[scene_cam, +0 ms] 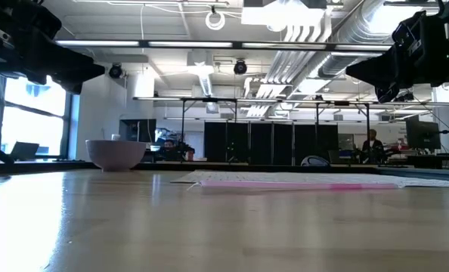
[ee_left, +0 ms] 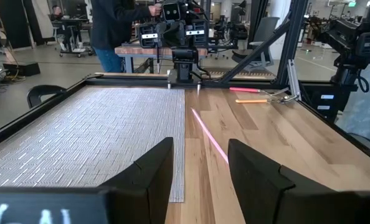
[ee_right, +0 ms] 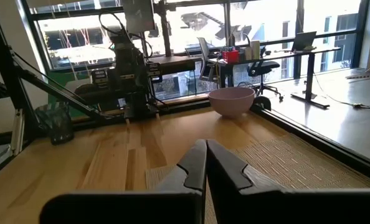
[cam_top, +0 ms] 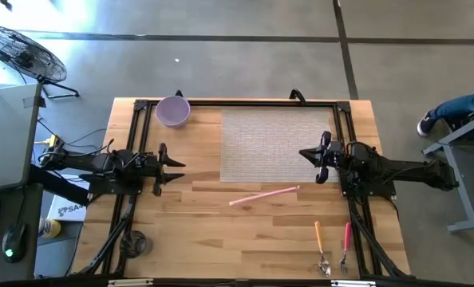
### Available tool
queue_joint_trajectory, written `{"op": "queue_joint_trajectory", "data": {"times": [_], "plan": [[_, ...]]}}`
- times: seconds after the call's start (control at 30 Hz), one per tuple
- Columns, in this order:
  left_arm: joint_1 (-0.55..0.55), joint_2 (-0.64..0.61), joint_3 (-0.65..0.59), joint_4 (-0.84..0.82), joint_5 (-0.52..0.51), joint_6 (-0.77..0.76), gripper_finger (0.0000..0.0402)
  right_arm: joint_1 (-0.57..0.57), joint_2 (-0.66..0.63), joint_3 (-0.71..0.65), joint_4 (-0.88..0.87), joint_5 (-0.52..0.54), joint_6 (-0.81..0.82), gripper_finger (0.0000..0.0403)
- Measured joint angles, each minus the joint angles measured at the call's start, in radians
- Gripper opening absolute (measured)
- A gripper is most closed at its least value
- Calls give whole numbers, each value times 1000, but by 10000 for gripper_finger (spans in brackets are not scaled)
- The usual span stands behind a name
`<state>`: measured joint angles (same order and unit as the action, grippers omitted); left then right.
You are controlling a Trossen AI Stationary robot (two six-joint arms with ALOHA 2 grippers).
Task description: Pick & Place Utensil
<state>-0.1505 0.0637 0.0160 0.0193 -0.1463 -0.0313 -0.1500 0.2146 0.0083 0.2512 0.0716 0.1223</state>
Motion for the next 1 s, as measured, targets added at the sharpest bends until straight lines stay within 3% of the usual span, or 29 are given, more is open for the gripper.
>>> {"op": "queue_joint_trajectory", "data": {"times": [0.37,0.47,0.57,0.7,0.77,0.87,1.0], "plan": [[0,0,0,2,0,-2,150,0,0,0,0,0,0,4],[0,0,0,70,-10,-2,150,0,0,0,0,0,0,4],[0,-1,5,93,-61,0,150,0,0,0,0,0,0,1],[0,21,12,107,-215,-26,150,0,0,0,0,0,0,2],[0,39,13,137,-230,-26,150,0,0,0,0,0,0,4],[0,92,13,193,-245,-37,150,0,0,0,0,0,0,5],[14,196,31,198,-385,-52,150,0,0,0,0,0,0,1]]}}
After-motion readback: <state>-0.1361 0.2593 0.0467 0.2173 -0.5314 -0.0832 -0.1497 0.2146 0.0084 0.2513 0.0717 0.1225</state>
